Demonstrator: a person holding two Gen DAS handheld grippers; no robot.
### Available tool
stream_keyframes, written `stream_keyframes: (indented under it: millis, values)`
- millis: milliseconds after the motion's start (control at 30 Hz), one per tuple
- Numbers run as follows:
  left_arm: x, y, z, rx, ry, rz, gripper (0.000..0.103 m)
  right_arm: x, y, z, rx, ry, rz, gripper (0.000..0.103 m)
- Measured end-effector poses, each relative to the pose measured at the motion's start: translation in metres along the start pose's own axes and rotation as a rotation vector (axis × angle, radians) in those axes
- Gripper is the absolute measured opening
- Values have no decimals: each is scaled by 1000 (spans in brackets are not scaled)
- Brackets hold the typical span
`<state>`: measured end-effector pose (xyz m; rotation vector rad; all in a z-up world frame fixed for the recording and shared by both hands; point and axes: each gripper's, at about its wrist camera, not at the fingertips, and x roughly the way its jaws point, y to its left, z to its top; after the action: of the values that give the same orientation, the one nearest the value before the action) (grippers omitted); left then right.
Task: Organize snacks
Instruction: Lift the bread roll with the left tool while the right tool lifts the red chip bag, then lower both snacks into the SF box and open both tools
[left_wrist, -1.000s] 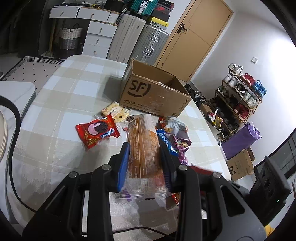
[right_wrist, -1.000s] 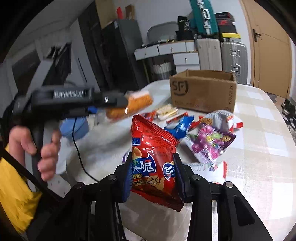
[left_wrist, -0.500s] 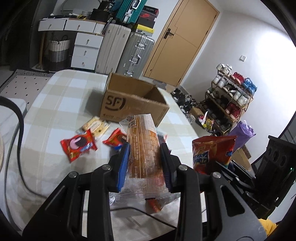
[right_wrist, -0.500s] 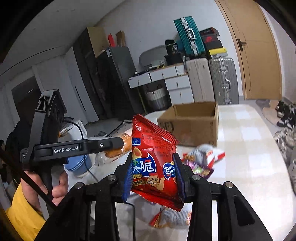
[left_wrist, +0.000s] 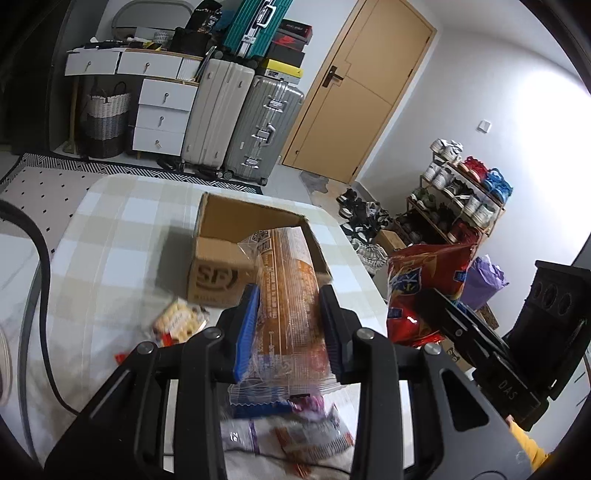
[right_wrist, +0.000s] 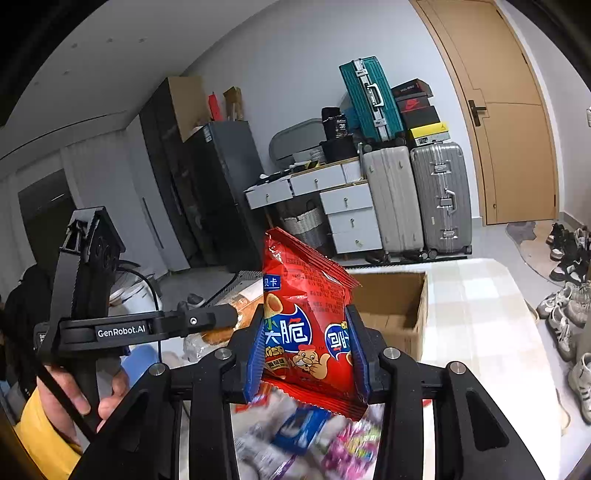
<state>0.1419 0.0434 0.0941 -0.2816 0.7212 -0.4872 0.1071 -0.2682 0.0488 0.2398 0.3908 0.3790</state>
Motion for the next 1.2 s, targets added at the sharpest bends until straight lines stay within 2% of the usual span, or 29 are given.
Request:
stream_keyframes:
  millis: [233, 500, 633, 1000, 1200]
  values:
    - [43, 11, 50, -10, 19, 12, 30, 66, -27, 31, 34, 50, -29, 40]
    - [117, 8, 90, 40, 66, 34, 30, 136, -60, 38, 61, 130, -68, 40]
    - [163, 14, 103, 51, 105, 74, 30, 164, -74, 37, 55, 165, -108, 40]
    - [248, 33, 94, 49, 198, 138, 30, 219, -103, 23, 24, 266, -169, 40]
    - [276, 43, 83, 33, 231, 159, 30, 236, -113, 15, 29, 324, -177, 40]
